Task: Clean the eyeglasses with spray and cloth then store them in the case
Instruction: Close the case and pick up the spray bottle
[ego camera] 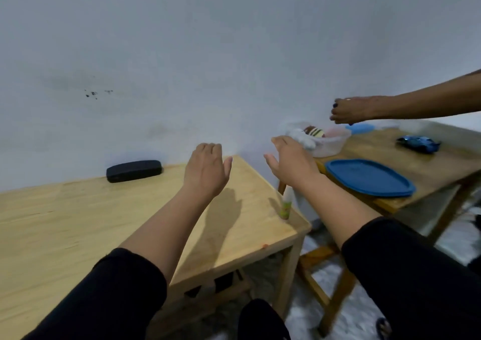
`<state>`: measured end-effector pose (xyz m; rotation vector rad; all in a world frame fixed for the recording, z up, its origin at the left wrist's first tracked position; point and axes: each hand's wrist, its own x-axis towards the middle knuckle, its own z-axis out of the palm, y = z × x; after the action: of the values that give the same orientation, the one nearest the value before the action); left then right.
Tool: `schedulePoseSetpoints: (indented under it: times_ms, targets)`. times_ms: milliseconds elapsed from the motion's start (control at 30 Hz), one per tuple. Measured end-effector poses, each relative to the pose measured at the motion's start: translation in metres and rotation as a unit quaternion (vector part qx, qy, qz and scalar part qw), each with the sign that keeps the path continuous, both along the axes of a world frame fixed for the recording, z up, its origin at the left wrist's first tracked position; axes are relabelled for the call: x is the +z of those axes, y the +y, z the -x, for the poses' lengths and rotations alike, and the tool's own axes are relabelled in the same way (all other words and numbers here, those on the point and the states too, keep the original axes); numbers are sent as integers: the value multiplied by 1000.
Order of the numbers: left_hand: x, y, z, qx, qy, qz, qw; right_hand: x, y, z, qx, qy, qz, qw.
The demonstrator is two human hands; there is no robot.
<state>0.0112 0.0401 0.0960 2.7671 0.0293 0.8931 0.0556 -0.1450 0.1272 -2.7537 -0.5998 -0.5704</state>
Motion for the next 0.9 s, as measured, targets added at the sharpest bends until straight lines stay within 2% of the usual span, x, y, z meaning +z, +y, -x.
schedulePoseSetpoints:
  times_ms: [233, 433, 900]
  targets:
    - [-62, -52, -2, -84, 83, 65, 991, -63, -45, 26, -8, 12, -158, 987]
    - [-102, -76, -7, -115, 193, 152, 963, -123, -53, 41, -24, 30, -250, 968]
    - [-108, -94, -22, -133, 165, 293, 932, -148, -35, 19, 19, 35, -347, 937]
